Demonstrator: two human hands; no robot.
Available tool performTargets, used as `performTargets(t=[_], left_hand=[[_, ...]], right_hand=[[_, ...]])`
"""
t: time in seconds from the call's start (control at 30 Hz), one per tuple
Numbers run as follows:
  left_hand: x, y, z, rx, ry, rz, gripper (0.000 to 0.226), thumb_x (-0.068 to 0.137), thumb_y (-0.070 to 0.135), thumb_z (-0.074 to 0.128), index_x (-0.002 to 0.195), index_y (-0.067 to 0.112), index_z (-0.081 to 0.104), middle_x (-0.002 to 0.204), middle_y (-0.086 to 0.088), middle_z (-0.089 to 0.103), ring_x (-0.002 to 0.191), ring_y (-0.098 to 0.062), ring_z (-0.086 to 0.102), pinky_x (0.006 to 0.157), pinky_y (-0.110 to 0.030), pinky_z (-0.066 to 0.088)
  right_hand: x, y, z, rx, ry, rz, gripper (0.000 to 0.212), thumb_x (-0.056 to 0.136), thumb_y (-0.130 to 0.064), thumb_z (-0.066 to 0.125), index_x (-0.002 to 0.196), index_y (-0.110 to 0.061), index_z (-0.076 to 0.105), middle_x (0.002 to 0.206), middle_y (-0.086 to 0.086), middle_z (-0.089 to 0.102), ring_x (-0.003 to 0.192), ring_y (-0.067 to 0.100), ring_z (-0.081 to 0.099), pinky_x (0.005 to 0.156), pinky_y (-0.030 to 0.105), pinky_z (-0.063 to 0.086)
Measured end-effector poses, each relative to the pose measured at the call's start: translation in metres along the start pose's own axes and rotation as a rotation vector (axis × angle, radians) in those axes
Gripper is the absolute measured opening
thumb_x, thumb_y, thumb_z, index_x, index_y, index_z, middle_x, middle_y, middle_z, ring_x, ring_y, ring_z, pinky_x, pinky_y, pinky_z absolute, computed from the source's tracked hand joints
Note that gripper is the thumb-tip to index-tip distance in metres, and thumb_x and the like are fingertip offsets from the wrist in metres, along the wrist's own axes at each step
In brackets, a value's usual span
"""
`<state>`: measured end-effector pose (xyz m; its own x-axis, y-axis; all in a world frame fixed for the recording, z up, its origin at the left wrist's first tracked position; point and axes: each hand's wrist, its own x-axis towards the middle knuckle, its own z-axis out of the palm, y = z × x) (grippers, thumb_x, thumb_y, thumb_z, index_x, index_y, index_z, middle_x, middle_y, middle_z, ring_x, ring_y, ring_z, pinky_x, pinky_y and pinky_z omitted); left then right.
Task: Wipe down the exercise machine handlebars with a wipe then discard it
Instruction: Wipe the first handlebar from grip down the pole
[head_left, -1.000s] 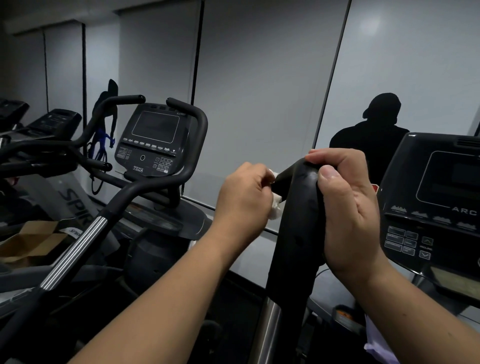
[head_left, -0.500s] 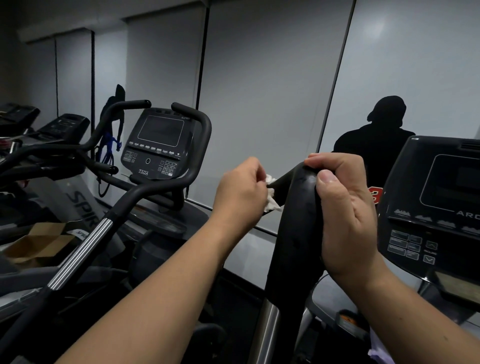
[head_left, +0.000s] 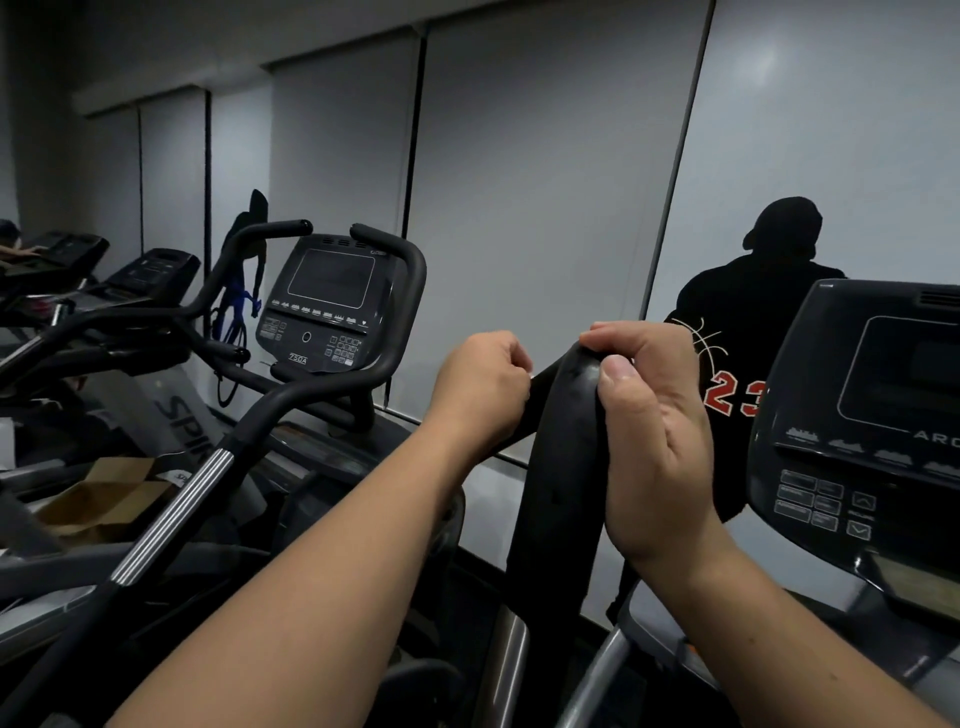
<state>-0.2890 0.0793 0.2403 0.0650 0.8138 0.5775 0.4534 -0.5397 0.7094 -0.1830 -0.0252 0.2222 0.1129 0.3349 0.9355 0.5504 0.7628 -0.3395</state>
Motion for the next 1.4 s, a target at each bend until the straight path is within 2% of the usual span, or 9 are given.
performTargets(t=[0.27, 0.5, 0.63, 0.77, 0.93, 1.07, 1.13, 1.27, 1.4], left_hand=[[-0.025, -0.003, -0.002, -0.398, 0.023, -0.106, 0.015, 0.086, 0.001, 0.064, 0.083, 0.014, 0.071, 0.073, -0.003, 0.070, 0.055, -0.007, 0.057, 0.048, -0.018, 0.045], [-0.037, -0.004, -0.003, -0.366, 0.076, -0.031, 0.023, 0.085, 0.004, 0.062, 0.087, 0.026, 0.069, 0.084, 0.006, 0.073, 0.076, -0.016, 0.066, 0.069, -0.032, 0.058], [-0.048, 0.002, -0.007, -0.364, -0.018, 0.009, 0.031, 0.090, -0.001, 0.059, 0.090, 0.028, 0.072, 0.089, 0.015, 0.074, 0.079, 0.002, 0.066, 0.068, -0.016, 0.051], [-0.052, 0.001, -0.010, -0.145, -0.035, 0.089, 0.026, 0.093, 0.006, 0.061, 0.112, 0.021, 0.072, 0.110, 0.007, 0.069, 0.099, -0.009, 0.065, 0.086, -0.028, 0.053], [-0.057, 0.006, -0.017, -0.064, -0.094, 0.167, 0.034, 0.094, 0.012, 0.060, 0.077, 0.041, 0.058, 0.103, 0.009, 0.059, 0.093, -0.010, 0.059, 0.080, -0.028, 0.047], [-0.058, 0.001, -0.014, -0.044, -0.061, 0.153, 0.023, 0.094, 0.016, 0.061, 0.112, 0.029, 0.068, 0.116, 0.012, 0.053, 0.098, 0.002, 0.056, 0.088, -0.020, 0.047], [-0.057, -0.001, -0.012, -0.034, -0.034, 0.130, 0.024, 0.094, 0.019, 0.060, 0.117, 0.025, 0.067, 0.117, 0.010, 0.055, 0.102, -0.004, 0.057, 0.090, -0.026, 0.048], [-0.055, 0.000, -0.013, -0.014, -0.071, 0.158, 0.013, 0.085, 0.039, 0.049, 0.074, 0.038, 0.056, 0.093, 0.006, 0.058, 0.087, -0.020, 0.059, 0.073, -0.032, 0.046], [-0.054, -0.001, -0.014, 0.016, -0.076, 0.220, 0.018, 0.081, 0.049, 0.043, 0.066, 0.049, 0.053, 0.076, 0.010, 0.050, 0.063, -0.010, 0.046, 0.061, -0.026, 0.038]], right_hand=[[0.032, 0.015, -0.015, 0.313, 0.090, 0.438, 0.020, 0.103, -0.023, 0.047, 0.103, -0.017, 0.066, 0.096, -0.002, 0.065, 0.091, 0.009, 0.059, 0.086, 0.031, 0.049], [0.039, 0.055, -0.009, 0.557, -0.289, 0.978, 0.036, 0.104, -0.033, 0.047, 0.110, -0.011, 0.075, 0.107, 0.008, 0.077, 0.101, 0.024, 0.073, 0.083, 0.039, 0.058], [0.039, 0.063, -0.004, 0.714, -0.350, 1.026, 0.037, 0.100, -0.026, 0.046, 0.085, -0.011, 0.076, 0.084, 0.006, 0.077, 0.072, 0.018, 0.074, 0.070, 0.029, 0.056], [0.048, 0.071, 0.003, 0.850, -0.218, 1.006, 0.023, 0.096, -0.016, 0.055, 0.110, -0.005, 0.070, 0.090, 0.010, 0.076, 0.081, 0.021, 0.072, 0.072, 0.029, 0.060], [0.056, 0.075, 0.003, 0.827, -0.350, 1.015, 0.033, 0.096, -0.013, 0.051, 0.123, 0.000, 0.066, 0.099, 0.014, 0.073, 0.082, 0.022, 0.073, 0.066, 0.028, 0.061], [0.051, 0.087, 0.012, 0.782, -0.235, 1.054, 0.026, 0.090, 0.000, 0.058, 0.115, 0.001, 0.061, 0.086, 0.015, 0.067, 0.066, 0.020, 0.068, 0.055, 0.024, 0.056], [0.044, 0.092, 0.014, 0.791, -0.227, 1.056, 0.029, 0.091, -0.001, 0.058, 0.119, 0.006, 0.060, 0.097, 0.021, 0.068, 0.080, 0.025, 0.067, 0.062, 0.026, 0.059], [0.030, 0.092, 0.017, 0.844, -0.214, 1.049, 0.055, 0.090, -0.014, 0.068, 0.137, 0.008, 0.050, 0.122, 0.026, 0.056, 0.108, 0.034, 0.053, 0.088, 0.042, 0.053], [0.024, 0.095, 0.014, 0.901, -0.170, 1.020, 0.074, 0.078, -0.015, 0.079, 0.139, 0.010, 0.044, 0.121, 0.024, 0.047, 0.110, 0.035, 0.043, 0.100, 0.048, 0.045]])
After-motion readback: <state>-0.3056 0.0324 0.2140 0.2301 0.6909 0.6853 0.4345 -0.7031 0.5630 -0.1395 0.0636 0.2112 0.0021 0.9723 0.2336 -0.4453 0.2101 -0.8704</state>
